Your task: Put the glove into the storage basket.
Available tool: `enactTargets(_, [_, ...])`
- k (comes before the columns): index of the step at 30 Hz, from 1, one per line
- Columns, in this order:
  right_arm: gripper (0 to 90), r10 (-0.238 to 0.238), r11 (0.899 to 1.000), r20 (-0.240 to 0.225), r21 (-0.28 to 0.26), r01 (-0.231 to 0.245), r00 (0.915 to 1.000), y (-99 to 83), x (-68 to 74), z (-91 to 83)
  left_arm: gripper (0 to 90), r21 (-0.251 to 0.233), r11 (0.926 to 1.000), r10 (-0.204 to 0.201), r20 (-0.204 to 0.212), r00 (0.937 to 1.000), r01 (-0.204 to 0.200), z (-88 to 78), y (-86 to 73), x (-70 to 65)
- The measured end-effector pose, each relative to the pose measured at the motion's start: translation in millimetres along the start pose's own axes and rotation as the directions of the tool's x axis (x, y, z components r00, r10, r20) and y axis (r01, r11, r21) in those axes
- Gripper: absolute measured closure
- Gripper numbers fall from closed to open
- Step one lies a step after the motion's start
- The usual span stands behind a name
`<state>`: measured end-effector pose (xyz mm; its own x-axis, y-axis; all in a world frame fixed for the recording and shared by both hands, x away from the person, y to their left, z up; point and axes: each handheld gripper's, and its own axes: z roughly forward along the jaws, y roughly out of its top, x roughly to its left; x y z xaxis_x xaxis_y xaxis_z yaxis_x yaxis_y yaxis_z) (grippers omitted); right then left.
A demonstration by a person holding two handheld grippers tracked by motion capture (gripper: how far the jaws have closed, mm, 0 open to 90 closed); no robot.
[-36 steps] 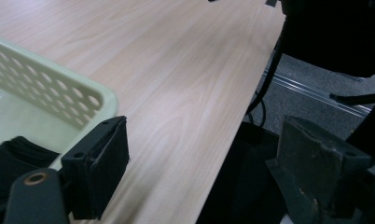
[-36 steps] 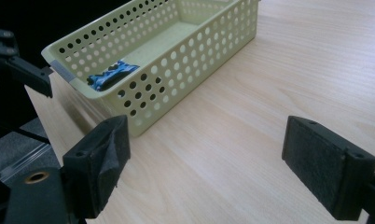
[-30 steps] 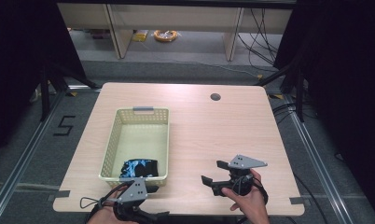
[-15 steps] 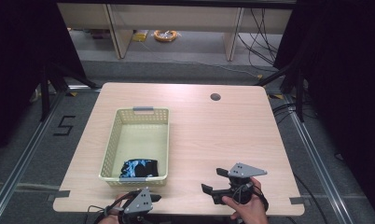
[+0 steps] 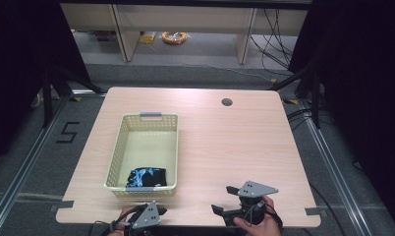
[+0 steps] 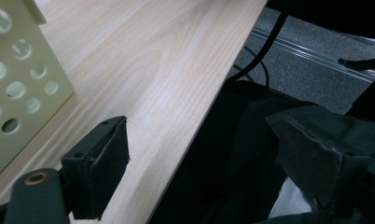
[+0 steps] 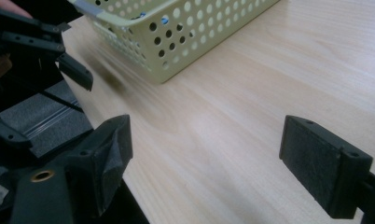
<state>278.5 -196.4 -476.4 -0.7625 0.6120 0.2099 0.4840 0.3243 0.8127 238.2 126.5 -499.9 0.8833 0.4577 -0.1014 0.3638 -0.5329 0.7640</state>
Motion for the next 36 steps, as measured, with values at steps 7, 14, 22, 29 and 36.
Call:
enactTargets(7, [18.7, -0.028, 0.999, -0.013, 0.031, 0.029, 0.9995, -9.2, 7.3, -0.2, 16.2, 0.023, 0.9997, -0.005, -0.023, 0.9997, 0.006, 0.3, -4.8, 2.5])
enactTargets(14, [19.1, -0.031, 0.998, 0.008, 0.062, 0.030, 0.9995, -18.6, 16.6, -5.0, 16.2, 0.037, 0.9993, -0.001, -0.040, 0.9992, 0.002, -3.0, -8.1, 6.5])
enactTargets(22, [19.0, -0.093, 0.990, 0.013, 0.106, 0.091, 0.9956, -26.2, 18.9, -2.6, 16.2, 0.027, 0.9996, 0.007, -0.047, 0.9989, -0.006, -2.8, -8.9, 4.2])
enactTargets(29, [19.0, -0.102, 0.989, 0.014, 0.112, 0.100, 0.9947, -26.9, 18.9, 0.6, 16.3, 0.031, 0.9995, -0.002, -0.032, 0.9995, 0.003, -1.4, -9.7, 3.2])
enactTargets(36, [19.0, -0.115, 0.987, 0.005, 0.112, 0.113, 0.9934, -26.8, 15.6, -0.6, 16.2, 0.054, 0.9984, 0.018, -0.027, 0.9995, -0.017, -2.0, -9.4, 5.9])
